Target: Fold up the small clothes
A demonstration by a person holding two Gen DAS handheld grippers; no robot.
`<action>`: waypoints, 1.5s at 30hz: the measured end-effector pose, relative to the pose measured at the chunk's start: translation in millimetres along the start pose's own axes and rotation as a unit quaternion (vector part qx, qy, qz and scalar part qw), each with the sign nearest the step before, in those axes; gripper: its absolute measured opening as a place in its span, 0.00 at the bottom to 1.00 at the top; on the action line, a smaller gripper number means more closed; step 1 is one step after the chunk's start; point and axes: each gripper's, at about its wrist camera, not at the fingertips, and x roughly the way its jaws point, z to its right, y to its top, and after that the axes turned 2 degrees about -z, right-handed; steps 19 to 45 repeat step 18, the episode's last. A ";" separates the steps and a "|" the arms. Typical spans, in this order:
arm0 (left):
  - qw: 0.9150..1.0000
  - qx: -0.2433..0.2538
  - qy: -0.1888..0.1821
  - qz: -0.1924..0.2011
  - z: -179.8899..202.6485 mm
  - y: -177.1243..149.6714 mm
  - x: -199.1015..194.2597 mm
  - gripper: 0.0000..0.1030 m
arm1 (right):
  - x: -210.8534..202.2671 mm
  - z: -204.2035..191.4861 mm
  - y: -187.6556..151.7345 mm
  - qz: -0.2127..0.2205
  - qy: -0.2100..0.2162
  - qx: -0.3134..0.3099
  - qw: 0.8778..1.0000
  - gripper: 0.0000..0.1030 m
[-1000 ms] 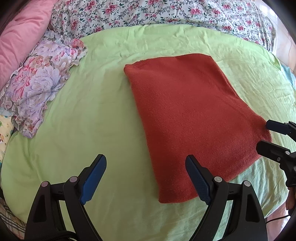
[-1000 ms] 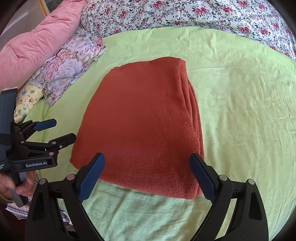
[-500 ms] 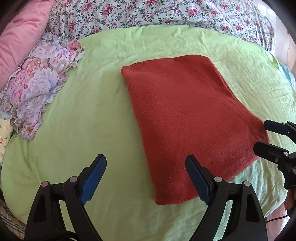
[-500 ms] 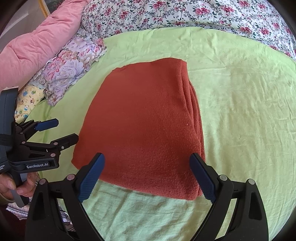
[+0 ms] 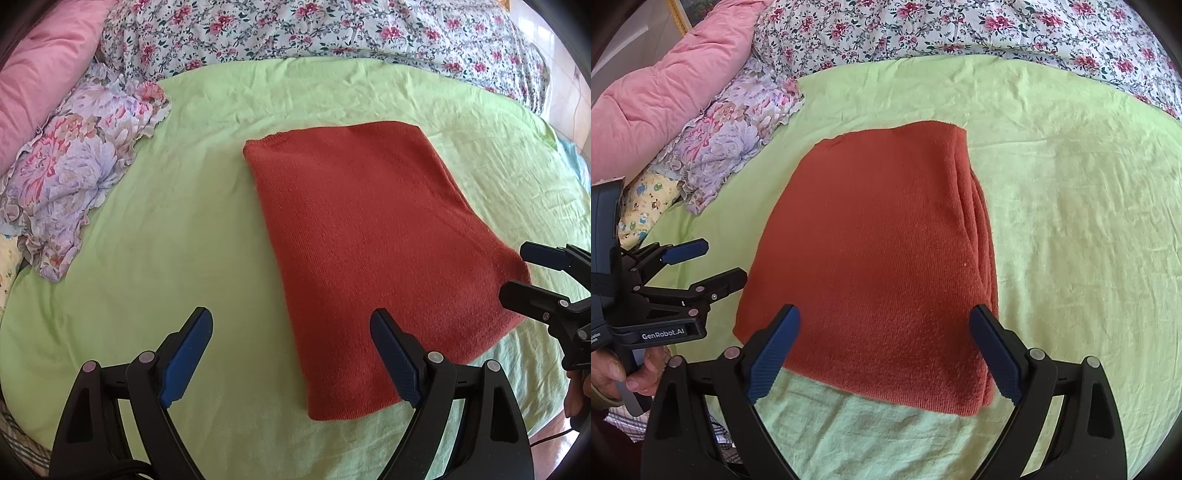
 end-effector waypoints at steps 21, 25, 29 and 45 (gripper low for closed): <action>0.999 -0.041 -0.005 -0.003 -14.8 10.0 11.4 0.85 | 8.6 10.8 19.3 0.000 0.008 0.009 1.000 0.90; 0.999 -0.041 -0.005 -0.003 -14.8 10.0 11.4 0.85 | 8.6 10.8 19.3 0.000 0.008 0.009 1.000 0.90; 0.999 -0.041 -0.005 -0.003 -14.8 10.0 11.4 0.85 | 8.6 10.8 19.3 0.000 0.008 0.009 1.000 0.90; 0.999 -0.041 -0.005 -0.003 -14.8 10.0 11.4 0.85 | 8.6 10.8 19.3 0.000 0.008 0.009 1.000 0.90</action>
